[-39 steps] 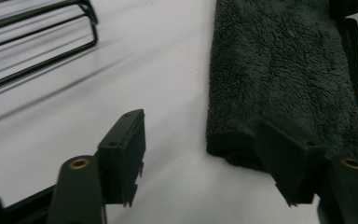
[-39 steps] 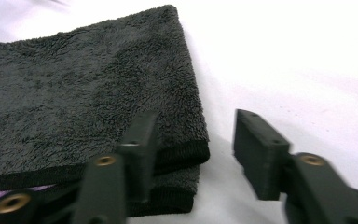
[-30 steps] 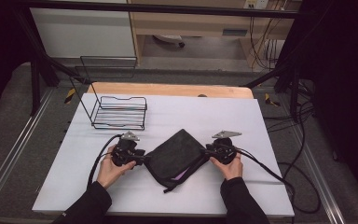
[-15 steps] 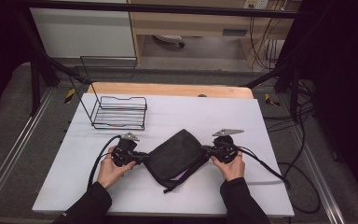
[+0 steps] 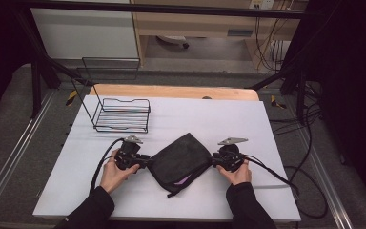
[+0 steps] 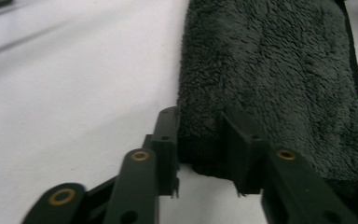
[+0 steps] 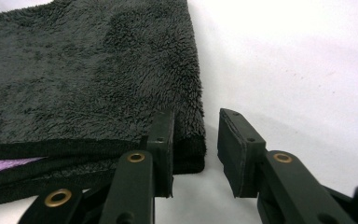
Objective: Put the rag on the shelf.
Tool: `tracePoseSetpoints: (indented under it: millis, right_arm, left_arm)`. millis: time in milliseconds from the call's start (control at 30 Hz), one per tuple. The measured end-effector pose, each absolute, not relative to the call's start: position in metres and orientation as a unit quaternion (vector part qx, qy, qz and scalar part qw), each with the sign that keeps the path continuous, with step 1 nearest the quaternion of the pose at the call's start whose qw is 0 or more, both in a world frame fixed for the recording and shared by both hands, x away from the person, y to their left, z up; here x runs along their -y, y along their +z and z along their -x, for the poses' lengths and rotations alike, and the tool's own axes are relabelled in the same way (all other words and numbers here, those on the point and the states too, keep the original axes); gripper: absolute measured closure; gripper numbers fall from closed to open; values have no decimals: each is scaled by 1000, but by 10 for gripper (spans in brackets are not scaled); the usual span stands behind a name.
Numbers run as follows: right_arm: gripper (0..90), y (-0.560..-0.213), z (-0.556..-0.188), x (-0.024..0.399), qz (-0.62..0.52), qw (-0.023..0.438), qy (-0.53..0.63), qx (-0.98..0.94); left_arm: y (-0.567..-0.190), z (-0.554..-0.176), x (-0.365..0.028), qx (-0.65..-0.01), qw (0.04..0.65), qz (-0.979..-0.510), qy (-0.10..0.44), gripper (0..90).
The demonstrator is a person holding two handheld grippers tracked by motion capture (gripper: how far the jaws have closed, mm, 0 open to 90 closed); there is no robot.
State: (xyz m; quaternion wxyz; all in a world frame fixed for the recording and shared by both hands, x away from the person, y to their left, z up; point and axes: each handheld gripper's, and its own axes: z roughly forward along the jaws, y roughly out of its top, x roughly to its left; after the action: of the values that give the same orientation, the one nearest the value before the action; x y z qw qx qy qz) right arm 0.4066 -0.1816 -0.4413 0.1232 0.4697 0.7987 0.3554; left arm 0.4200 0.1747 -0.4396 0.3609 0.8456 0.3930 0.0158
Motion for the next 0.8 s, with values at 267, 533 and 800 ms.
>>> tracePoseSetpoints:
  millis: [267,533,800]
  right_arm:
    - [789,-444,-410,180,-489,85,363,-788]
    - [825,-442,-420,174,-462,87,371,-801]
    - [830,-438,-428,155,-422,95,368,-823]
  left_arm:
    - [-435,-416,-172,-392,349,-851,11,807]
    - [-428,-398,-175,-381,339,-860,14,820]
    - [-426,-368,-186,-384,339,-859,15,822]
